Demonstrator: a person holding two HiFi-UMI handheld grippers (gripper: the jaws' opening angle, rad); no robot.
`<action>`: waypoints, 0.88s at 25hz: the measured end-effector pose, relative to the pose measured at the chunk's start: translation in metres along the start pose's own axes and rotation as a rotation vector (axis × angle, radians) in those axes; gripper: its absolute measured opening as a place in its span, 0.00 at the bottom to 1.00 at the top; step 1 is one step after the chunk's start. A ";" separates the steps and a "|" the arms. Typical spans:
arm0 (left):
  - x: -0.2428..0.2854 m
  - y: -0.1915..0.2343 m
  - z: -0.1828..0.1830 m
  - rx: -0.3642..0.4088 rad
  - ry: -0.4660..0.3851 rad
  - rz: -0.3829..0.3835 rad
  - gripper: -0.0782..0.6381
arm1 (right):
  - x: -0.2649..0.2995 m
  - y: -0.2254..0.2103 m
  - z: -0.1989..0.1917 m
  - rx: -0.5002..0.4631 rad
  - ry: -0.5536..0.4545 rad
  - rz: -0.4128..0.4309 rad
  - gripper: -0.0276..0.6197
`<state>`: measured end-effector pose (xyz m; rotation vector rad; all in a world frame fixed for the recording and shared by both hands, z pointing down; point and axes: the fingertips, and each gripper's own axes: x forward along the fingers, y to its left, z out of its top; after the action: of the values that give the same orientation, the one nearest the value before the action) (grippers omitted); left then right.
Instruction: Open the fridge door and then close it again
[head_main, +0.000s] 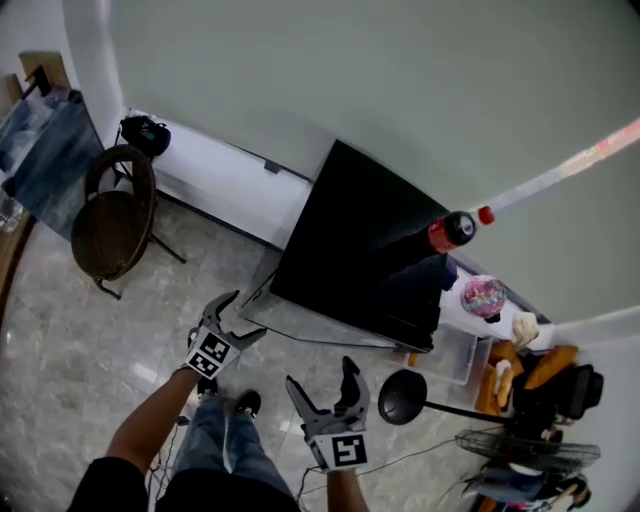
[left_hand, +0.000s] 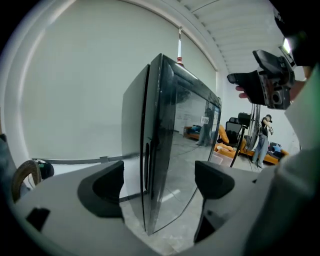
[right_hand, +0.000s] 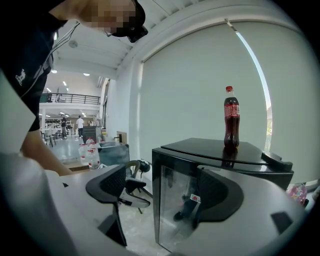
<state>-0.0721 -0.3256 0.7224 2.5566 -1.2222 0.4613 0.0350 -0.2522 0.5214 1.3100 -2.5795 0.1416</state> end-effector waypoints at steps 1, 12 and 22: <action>0.005 0.003 -0.001 0.010 0.005 -0.002 0.73 | 0.003 0.000 -0.001 0.002 -0.001 -0.002 0.74; 0.037 -0.004 -0.017 0.051 0.009 -0.058 0.44 | 0.016 -0.002 -0.008 0.010 0.026 -0.006 0.74; 0.034 0.001 -0.010 0.062 0.009 -0.057 0.31 | 0.019 -0.010 -0.008 0.013 0.019 -0.015 0.74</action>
<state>-0.0542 -0.3465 0.7453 2.6307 -1.1458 0.5060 0.0336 -0.2715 0.5334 1.3258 -2.5568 0.1681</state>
